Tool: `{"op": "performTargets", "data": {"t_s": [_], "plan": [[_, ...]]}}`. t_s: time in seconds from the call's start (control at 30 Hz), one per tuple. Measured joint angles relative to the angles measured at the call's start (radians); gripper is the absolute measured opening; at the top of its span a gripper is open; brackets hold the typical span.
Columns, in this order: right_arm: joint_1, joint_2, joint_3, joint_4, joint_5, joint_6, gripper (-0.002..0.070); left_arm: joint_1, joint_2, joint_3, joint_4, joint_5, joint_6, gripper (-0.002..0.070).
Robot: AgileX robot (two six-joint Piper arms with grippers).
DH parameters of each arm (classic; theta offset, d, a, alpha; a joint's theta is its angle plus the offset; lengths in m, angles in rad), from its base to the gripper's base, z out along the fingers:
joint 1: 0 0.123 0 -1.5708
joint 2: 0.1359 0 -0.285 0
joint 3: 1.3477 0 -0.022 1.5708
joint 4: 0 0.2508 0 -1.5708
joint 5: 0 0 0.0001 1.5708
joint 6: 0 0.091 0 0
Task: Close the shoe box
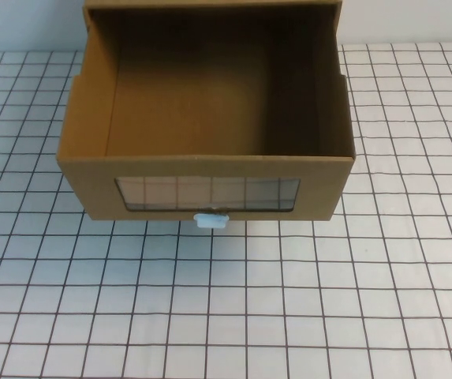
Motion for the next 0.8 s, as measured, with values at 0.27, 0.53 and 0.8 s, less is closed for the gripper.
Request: {"op": "performTargets", "data": {"t_s": [0.27, 0.53, 0.8], "plan": [[0.000, 0.312, -0.176, 0.000, 0.686, 0.002, -0.0013, -0.102, 0.275, -0.178, -0.002, 0.375, 0.027, -0.0006], [0.002, 0.430, -0.178, 0.111, 0.820, 0.000, -0.0014, -0.108, 0.472, -0.182, -0.054, 0.354, 0.066, -0.0006], [0.129, 0.557, -0.178, 0.569, 0.897, -0.475, -0.0013, -0.108, 0.665, -0.333, -0.386, 0.408, 0.400, -0.0006]]}}
